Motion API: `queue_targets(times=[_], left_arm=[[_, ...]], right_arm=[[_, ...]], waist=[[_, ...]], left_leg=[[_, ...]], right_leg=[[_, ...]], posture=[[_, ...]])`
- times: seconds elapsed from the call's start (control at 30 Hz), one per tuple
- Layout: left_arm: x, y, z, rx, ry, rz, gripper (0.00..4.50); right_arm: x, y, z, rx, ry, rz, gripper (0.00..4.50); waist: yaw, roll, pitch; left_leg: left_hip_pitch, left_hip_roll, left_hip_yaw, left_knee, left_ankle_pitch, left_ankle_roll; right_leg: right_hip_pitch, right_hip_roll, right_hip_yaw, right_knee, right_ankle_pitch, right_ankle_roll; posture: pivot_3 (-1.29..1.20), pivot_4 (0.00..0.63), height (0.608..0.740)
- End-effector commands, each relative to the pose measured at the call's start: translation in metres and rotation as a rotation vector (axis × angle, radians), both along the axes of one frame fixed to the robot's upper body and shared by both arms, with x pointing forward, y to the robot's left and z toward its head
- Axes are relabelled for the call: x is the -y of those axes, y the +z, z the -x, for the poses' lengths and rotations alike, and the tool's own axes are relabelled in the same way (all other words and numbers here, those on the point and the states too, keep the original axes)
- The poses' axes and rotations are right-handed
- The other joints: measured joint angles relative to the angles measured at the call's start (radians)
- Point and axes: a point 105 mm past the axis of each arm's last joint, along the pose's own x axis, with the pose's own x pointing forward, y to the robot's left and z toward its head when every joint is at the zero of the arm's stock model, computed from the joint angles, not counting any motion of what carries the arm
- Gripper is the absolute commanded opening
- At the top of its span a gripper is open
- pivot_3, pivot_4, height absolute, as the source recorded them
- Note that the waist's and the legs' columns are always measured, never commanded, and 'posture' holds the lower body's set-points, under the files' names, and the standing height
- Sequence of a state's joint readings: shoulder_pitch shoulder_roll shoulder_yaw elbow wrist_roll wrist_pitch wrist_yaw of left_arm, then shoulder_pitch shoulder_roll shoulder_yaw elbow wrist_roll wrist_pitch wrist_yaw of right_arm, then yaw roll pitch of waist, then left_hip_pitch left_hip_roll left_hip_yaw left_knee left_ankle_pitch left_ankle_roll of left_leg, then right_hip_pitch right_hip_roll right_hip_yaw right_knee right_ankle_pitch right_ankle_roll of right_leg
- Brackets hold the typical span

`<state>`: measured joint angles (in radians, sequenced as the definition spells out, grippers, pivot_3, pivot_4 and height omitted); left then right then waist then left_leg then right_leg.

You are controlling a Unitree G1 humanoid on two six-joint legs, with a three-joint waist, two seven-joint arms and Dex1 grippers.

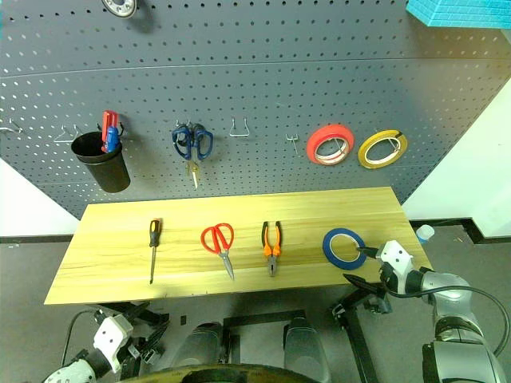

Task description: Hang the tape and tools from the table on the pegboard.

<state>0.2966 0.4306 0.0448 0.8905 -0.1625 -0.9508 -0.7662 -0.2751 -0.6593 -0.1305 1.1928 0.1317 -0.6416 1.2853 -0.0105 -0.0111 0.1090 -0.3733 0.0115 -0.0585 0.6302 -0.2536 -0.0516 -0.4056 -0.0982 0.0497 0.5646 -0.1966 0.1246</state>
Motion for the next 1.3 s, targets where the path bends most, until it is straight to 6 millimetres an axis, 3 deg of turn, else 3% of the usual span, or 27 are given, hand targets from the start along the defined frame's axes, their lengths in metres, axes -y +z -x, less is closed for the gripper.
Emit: queue_targets(times=[0.03, 0.97, 1.3], left_arm=[[-0.002, 0.011, -0.009, 0.064, -0.003, -0.001, 3.74], [0.004, 0.036, -0.038, 0.143, -0.035, 0.001, 3.74], [0.003, 0.041, -0.039, 0.147, -0.018, -0.005, 3.74]], right_arm=[[0.006, 0.010, -0.003, 0.047, -0.003, 0.013, 4.50], [0.001, 0.013, -0.016, 0.074, -0.021, 0.019, 4.50], [0.002, 0.015, -0.018, 0.066, -0.022, 0.021, 4.50]], waist=[[0.000, 0.000, 0.000], [0.000, 0.000, 0.000], [0.002, 0.000, 0.001]], left_leg=[[0.000, 0.000, 0.000, 0.000, 0.000, 0.000], [0.000, 0.000, 0.000, 0.000, 0.000, 0.000], [0.001, 0.000, 0.000, 0.000, 0.000, 0.000]], right_leg=[[0.000, 0.000, 0.000, 0.000, 0.000, 0.000], [0.001, 0.000, 0.000, 0.001, 0.000, 0.000], [0.000, 0.000, 0.000, 0.002, 0.000, 0.000]], posture=[[0.11, 0.080, 0.736], [0.12, 0.089, 0.736], [0.14, 0.102, 0.736]])
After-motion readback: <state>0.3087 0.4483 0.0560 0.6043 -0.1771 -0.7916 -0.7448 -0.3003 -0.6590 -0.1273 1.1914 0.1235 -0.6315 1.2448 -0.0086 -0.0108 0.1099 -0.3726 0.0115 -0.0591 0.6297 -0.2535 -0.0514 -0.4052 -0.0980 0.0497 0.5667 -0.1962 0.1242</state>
